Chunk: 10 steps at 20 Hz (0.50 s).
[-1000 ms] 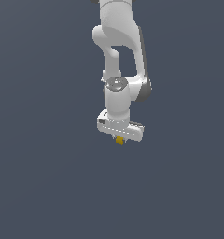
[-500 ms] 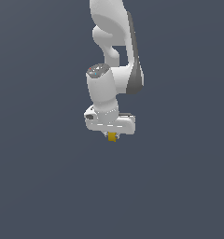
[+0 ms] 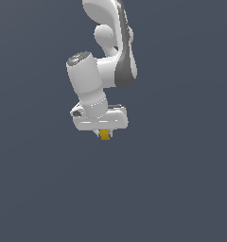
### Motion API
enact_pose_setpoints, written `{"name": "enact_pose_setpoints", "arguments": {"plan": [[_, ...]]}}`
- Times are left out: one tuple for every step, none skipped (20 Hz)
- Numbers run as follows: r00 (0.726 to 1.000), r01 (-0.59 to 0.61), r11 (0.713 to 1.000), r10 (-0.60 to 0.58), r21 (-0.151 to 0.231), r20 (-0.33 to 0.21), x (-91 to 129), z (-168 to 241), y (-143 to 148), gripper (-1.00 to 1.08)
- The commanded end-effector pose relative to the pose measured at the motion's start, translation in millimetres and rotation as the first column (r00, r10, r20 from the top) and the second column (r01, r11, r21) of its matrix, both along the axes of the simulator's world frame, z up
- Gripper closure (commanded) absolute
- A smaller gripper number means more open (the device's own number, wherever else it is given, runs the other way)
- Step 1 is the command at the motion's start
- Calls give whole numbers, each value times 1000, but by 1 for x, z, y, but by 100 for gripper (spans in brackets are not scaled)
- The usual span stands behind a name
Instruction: Pick up the object and move it to a goal position.
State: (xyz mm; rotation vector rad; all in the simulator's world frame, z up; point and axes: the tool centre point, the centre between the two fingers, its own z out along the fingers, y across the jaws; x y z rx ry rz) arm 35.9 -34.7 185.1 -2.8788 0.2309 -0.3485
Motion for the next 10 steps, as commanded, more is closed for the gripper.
{"name": "enact_pose_setpoints", "arguments": {"plan": [[999, -29, 1000, 28, 11, 21, 3, 11, -9, 108], [999, -40, 999, 39, 15, 29, 4, 15, -13, 108], [998, -51, 999, 50, 19, 37, 5, 19, -16, 108], [997, -63, 998, 62, 23, 45, 6, 23, -20, 108], [996, -74, 997, 73, 27, 53, 7, 27, -24, 108], [995, -86, 996, 84, 31, 62, 8, 32, -28, 108], [993, -98, 995, 96, 35, 70, 9, 36, -32, 108], [991, -110, 993, 107, 39, 79, 11, 40, -36, 108], [989, -123, 992, 119, 43, 88, 12, 45, -40, 108], [987, -136, 990, 131, 47, 97, 13, 49, -44, 108]]}}
